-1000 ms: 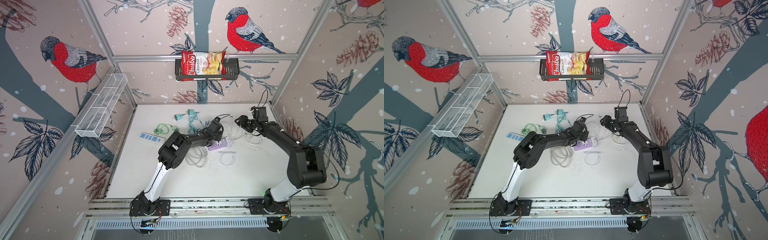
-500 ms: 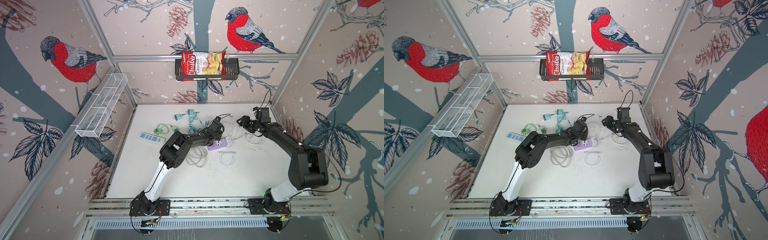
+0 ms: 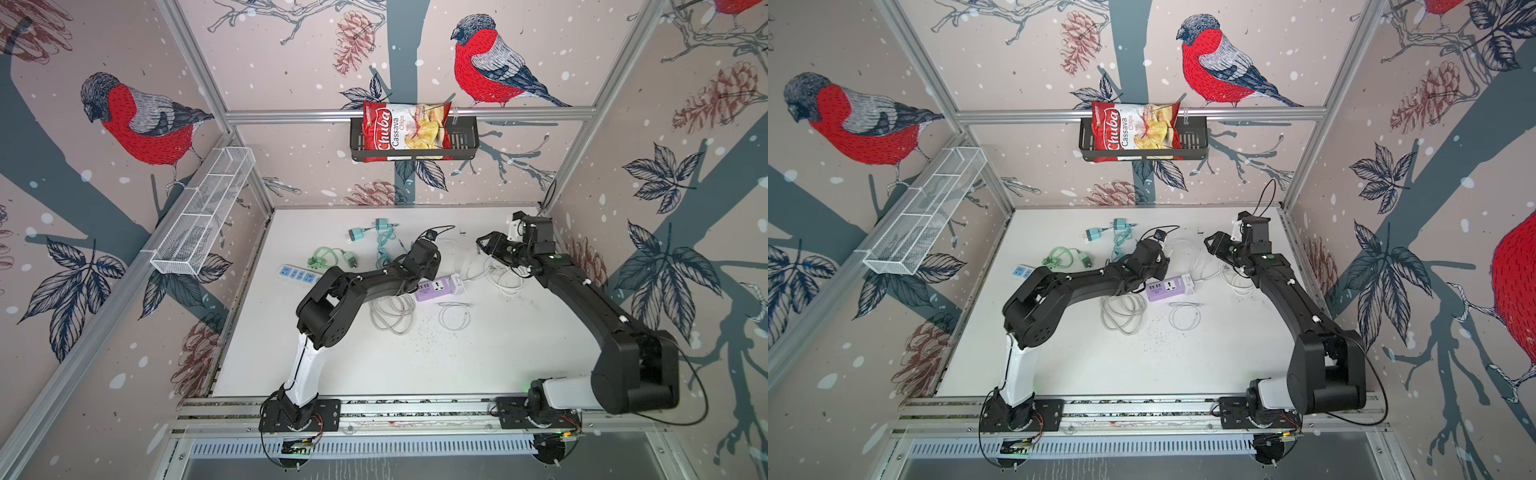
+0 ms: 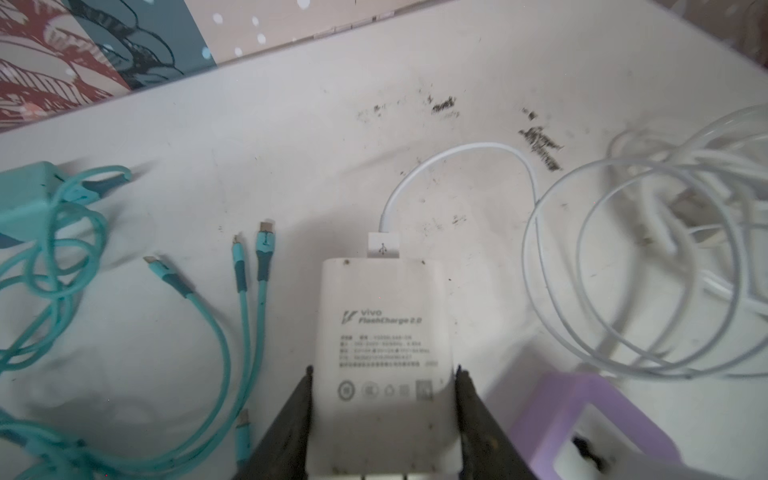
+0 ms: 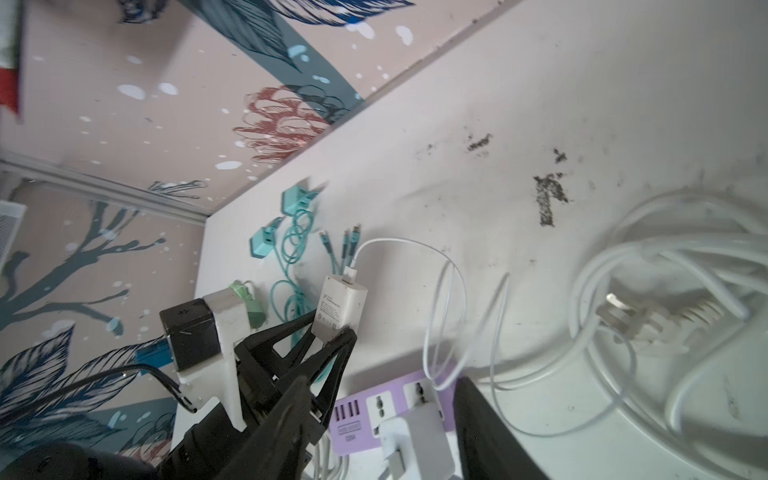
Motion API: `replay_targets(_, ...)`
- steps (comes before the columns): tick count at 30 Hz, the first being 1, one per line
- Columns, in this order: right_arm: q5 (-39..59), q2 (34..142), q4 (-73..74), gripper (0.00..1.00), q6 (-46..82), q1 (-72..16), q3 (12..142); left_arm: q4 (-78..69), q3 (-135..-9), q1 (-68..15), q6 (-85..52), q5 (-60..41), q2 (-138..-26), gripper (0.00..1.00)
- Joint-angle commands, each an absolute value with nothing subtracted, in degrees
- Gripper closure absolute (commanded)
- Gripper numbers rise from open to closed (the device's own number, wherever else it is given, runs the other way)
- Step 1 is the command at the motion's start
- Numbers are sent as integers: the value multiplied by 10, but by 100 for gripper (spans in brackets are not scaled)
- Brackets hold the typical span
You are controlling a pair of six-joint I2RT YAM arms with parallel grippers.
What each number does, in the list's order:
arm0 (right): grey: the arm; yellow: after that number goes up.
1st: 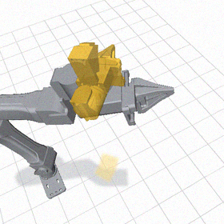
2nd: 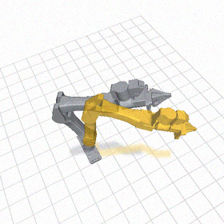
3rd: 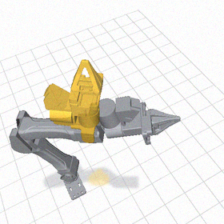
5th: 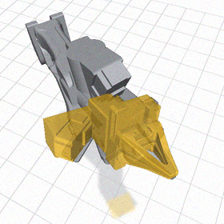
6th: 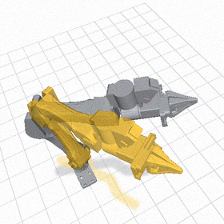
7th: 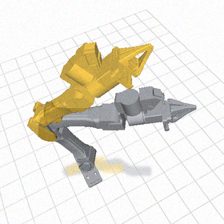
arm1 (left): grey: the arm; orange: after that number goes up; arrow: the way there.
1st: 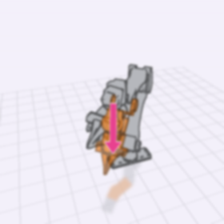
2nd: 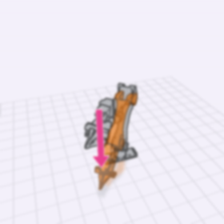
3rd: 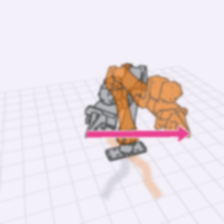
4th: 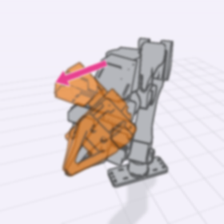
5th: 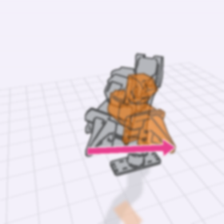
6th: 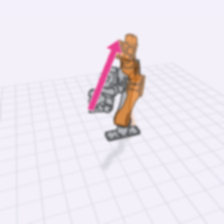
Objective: Insert the plug
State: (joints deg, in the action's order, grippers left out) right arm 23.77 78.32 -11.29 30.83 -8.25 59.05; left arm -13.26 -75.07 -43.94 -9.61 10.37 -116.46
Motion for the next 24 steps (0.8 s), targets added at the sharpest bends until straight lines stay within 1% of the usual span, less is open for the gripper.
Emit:
replay_targets(1,308,758,-122,44,285,-92,599,-286,-684,-440,-68,72,-1114,75)
replay_targets(6,341,725,-133,44,290,-130,602,-371,-619,-446,-70,33,-1062,76)
replay_targets(9,343,721,-137,44,301,-152,594,-421,-584,-455,-67,35,-1040,76)
replay_targets(10,338,703,-138,44,301,-160,589,-439,-575,-458,-65,37,-1035,75)
replay_targets(16,319,693,-140,47,302,-188,562,-498,-529,-485,-33,34,-1016,76)
replay_targets(24,298,702,-174,47,286,-193,565,-651,-444,-505,0,25,-1014,76)
